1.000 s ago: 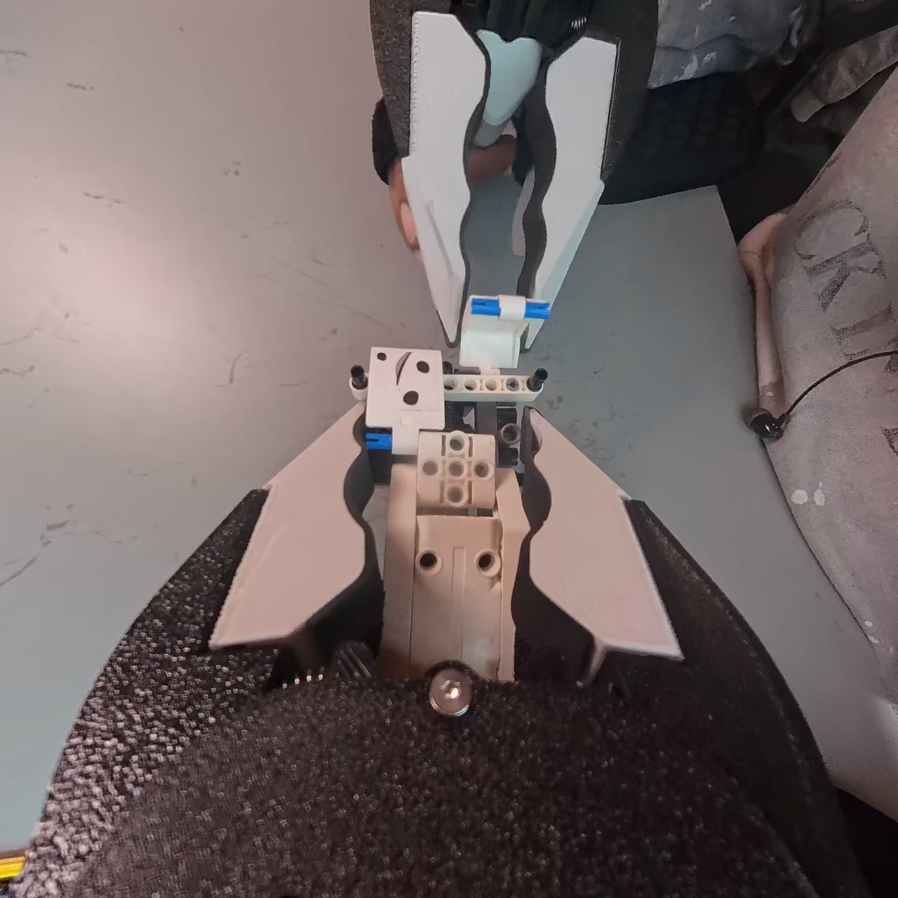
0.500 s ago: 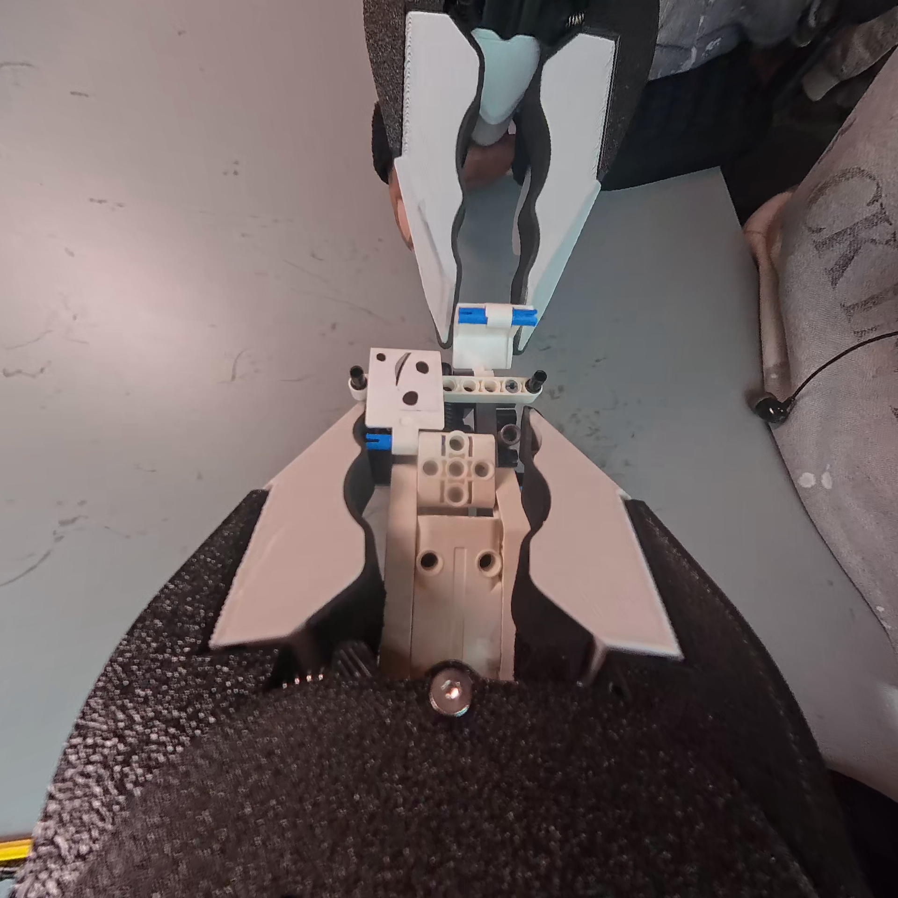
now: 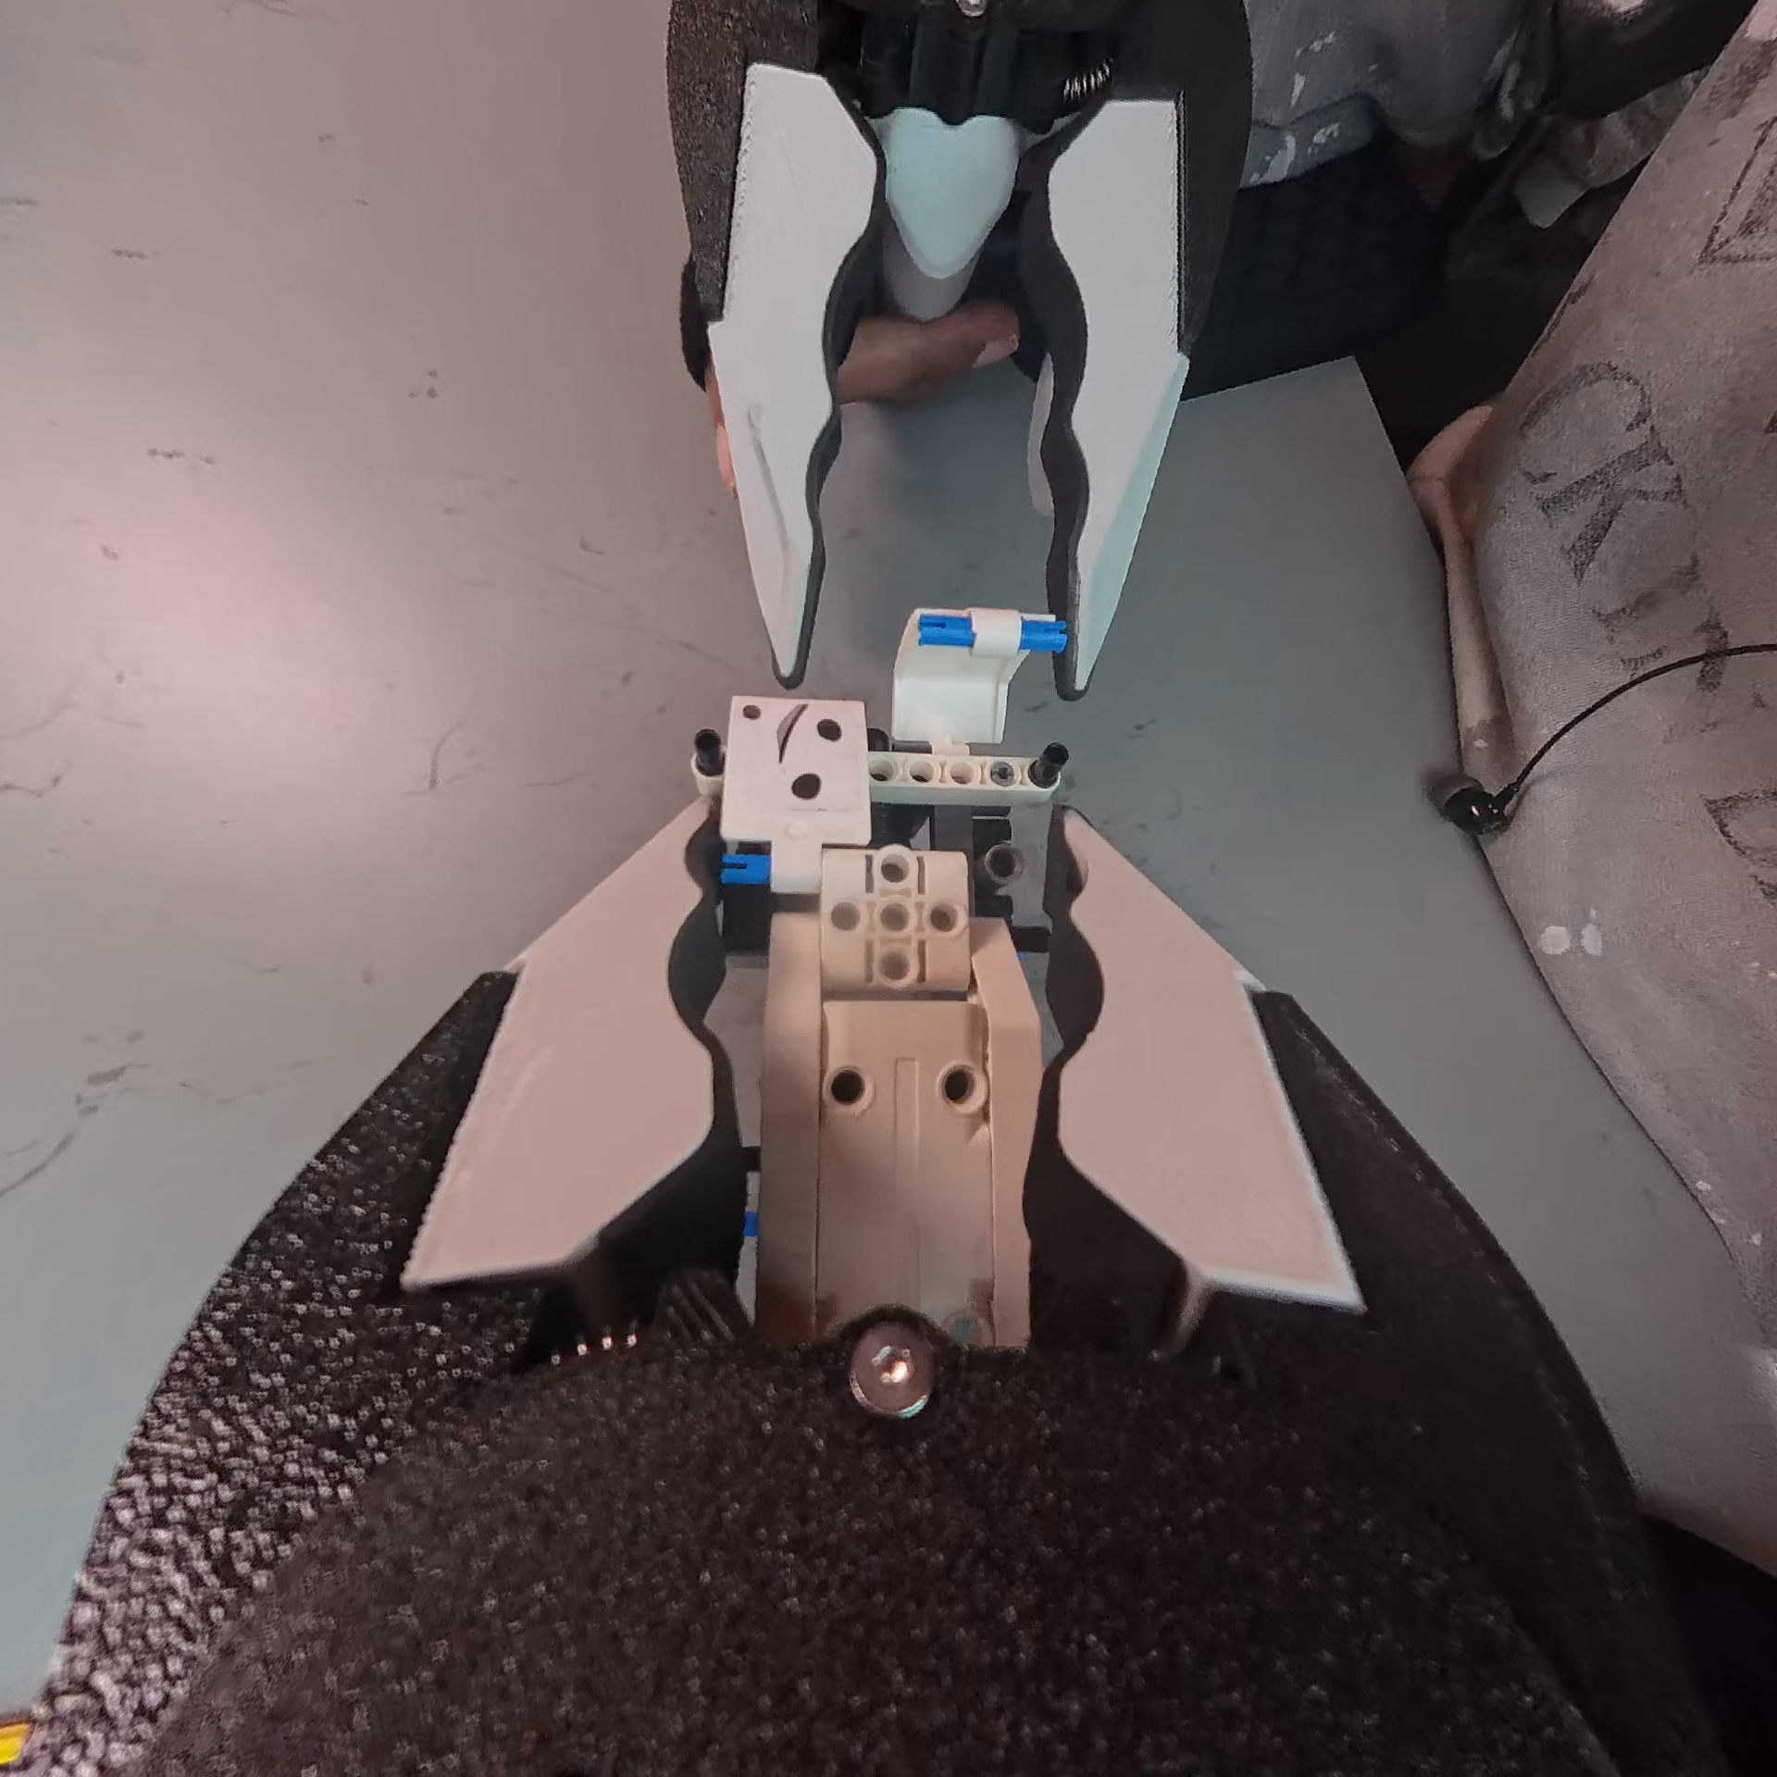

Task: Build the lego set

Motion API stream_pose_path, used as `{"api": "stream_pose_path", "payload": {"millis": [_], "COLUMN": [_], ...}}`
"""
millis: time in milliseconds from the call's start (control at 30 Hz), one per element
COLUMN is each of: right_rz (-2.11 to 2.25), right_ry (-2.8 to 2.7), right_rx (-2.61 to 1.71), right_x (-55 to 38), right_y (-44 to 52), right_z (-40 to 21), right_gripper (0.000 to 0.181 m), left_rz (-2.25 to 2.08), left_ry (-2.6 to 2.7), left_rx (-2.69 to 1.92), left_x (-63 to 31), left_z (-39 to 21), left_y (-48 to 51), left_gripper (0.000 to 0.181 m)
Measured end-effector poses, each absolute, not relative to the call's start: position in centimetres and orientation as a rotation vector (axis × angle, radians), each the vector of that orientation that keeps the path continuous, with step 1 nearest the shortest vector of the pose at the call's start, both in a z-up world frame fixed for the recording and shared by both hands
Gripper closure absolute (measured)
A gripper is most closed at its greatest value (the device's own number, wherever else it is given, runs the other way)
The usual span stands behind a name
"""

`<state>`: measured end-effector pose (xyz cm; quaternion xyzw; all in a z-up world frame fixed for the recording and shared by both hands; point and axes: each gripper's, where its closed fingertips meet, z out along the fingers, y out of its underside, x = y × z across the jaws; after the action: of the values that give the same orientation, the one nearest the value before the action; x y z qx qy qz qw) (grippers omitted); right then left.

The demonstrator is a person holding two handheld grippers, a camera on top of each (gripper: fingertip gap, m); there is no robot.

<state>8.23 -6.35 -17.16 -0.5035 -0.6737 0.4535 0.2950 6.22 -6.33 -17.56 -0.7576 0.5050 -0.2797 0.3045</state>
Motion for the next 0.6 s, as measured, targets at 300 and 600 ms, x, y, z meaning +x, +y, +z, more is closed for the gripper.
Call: {"api": "stream_pose_path", "payload": {"millis": [300,600], "right_rz": [1.267,1.304], "right_ry": [-1.898,-1.886], "right_rx": [-1.358,-1.386], "right_x": [7.0,6.5], "right_y": [-6.7,-6.5], "right_z": [-17.9,-17.8], "right_gripper": [0.128,0.130], "left_rz": [-0.619,-0.606], "left_ry": [1.321,1.251], "left_rx": [-2.089,-2.112], "left_x": [3.7,2.8], "left_z": [-17.6,-18.9], "left_y": [-7.0,-7.2], "left_gripper": [0.102,0.115]}}
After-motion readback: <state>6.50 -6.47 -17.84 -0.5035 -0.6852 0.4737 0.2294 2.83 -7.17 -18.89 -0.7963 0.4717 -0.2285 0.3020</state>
